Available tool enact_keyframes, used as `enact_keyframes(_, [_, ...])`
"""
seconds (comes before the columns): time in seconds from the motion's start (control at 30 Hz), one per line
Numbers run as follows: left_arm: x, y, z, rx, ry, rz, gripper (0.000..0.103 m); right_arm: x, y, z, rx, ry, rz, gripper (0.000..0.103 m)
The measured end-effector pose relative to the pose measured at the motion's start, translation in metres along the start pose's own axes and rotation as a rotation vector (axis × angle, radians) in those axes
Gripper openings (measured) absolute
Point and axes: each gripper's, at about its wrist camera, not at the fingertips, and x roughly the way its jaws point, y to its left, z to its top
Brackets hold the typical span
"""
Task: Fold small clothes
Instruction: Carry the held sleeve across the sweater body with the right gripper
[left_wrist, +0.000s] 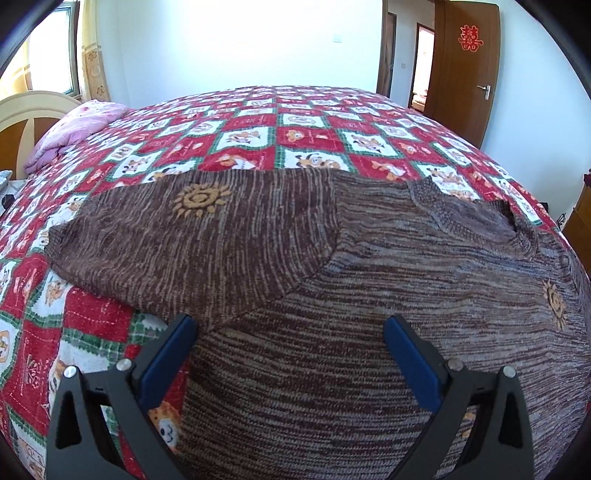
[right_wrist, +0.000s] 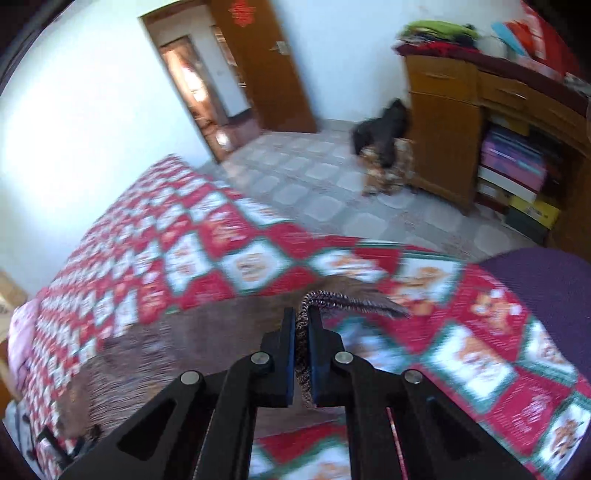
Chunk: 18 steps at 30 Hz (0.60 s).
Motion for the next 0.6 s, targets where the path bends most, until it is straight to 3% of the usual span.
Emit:
enact_keyframes(0.37, [-0.001, 0.002, -0.001, -0.013, -0.013, -0.020, 0.103, 0.038, 0.170, -0.062, -0.159, 0.079, 0.225, 0.005])
enact_keyframes(0.6, [-0.001, 0.004, -0.002, -0.020, -0.020, -0.033, 0.103, 0.077, 0.223, -0.110, -0.206, 0.131, 0.268, 0.005])
